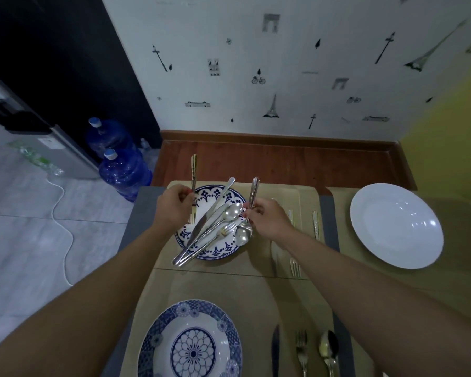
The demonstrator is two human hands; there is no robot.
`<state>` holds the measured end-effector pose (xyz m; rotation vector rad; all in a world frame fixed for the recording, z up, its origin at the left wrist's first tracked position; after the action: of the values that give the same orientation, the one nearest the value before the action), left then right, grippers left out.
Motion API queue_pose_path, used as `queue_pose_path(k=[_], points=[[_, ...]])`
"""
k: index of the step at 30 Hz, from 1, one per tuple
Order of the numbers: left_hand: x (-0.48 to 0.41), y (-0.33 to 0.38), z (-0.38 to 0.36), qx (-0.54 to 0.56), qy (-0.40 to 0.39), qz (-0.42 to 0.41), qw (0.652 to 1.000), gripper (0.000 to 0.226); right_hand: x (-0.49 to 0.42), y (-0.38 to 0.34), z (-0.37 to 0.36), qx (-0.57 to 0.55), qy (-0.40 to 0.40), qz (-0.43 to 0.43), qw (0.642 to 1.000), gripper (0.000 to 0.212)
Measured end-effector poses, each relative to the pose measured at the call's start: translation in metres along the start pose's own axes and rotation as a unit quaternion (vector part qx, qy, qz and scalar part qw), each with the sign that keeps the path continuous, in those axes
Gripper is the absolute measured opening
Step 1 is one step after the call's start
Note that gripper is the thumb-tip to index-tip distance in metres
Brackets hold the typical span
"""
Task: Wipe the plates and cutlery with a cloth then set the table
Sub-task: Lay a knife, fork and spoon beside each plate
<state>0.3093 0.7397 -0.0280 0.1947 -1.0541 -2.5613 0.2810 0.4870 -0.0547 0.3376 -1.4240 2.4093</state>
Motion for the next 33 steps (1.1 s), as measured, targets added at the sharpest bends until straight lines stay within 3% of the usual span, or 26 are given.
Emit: queue_pose_path(k=[8, 16, 24, 27, 31, 33], points=[[0.044, 0.044, -0.023, 0.07, -0.056, 0.026, 0.996, 0.007, 0.018, 0.02, 0.051, -0.011, 0.041, 0.0, 0.999, 0.024], [0.114, 0.098, -0.076, 0.078, -0.103, 0.019, 0.991, 0.005, 0.042, 0.066, 0.125, -0.024, 0.065, -0.001, 0.998, 0.022], [0.189, 0.154, -0.149, 0.076, -0.15, 0.014, 0.986, 0.009, 0.063, 0.135, 0.223, 0.026, 0.084, -0.002, 0.996, 0.004], [0.218, 0.179, -0.183, 0.068, -0.178, -0.001, 0.982, 0.011, 0.068, 0.163, 0.26, 0.019, 0.094, -0.006, 0.995, 0.026], [0.255, 0.217, -0.232, 0.067, -0.212, -0.024, 0.975, 0.009, 0.07, 0.207, 0.313, 0.019, 0.128, -0.02, 0.991, 0.009], [0.27, 0.236, -0.257, 0.059, -0.225, -0.039, 0.972, 0.013, 0.071, 0.228, 0.339, 0.013, 0.146, -0.033, 0.989, 0.016]])
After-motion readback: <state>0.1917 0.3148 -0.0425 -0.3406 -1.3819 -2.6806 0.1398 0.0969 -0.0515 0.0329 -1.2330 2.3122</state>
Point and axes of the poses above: each hand's wrist, its own x-axis away from the middle knuckle, its own z-axis out of the back of the hand, y = z × x, the point moved 10 cm from there along -x, towards the middle knuckle, and after that the axes turned 12 degrees about y, right-handed, at the moved point
